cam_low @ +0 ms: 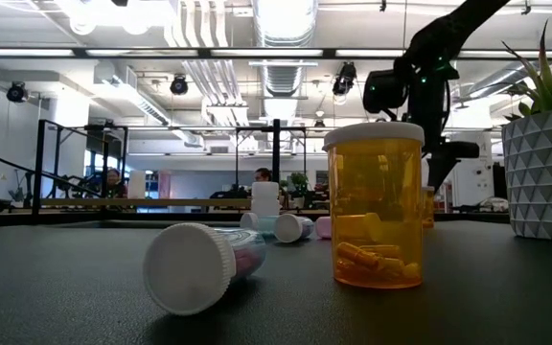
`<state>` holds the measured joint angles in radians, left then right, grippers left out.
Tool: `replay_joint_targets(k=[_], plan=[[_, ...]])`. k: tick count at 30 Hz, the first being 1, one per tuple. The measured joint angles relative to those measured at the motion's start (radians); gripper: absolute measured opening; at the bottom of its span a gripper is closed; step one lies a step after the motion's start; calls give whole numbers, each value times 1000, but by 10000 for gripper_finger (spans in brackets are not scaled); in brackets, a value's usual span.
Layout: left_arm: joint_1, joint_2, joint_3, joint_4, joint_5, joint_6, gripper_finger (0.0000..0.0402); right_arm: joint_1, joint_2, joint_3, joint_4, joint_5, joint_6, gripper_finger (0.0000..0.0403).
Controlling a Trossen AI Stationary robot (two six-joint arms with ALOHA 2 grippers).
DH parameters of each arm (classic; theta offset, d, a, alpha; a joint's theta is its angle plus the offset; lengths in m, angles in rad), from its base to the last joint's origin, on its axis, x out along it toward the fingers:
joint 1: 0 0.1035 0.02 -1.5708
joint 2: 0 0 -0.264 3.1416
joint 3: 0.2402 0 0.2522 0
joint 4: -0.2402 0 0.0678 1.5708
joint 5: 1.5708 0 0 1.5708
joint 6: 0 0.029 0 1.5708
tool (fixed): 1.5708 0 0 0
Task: Pick and place medicine bottles onto shelf by color
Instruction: Move the top orange pill bottle to the middle left of the table
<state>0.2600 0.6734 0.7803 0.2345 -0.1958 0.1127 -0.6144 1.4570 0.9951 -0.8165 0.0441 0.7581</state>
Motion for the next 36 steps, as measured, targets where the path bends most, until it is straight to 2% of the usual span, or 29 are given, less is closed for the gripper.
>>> replay_joint_targets(k=[5, 13, 19, 29, 36], plan=[[0, -7, 0, 0, 0, 0, 290, 0, -6, 0, -1, 0, 0, 205], [0, -33, 0, 0, 0, 0, 290, 6, -10, 32, -36, -49, -14, 208], [0, -49, 0, 0, 0, 0, 290, 56, -11, 177, -159, -85, -104, 208], [0, -57, 0, 0, 0, -1, 290, 239, -11, 461, -384, -105, -242, 209], [0, -53, 0, 2, 0, -1, 290, 334, -11, 553, -360, -105, -326, 209]])
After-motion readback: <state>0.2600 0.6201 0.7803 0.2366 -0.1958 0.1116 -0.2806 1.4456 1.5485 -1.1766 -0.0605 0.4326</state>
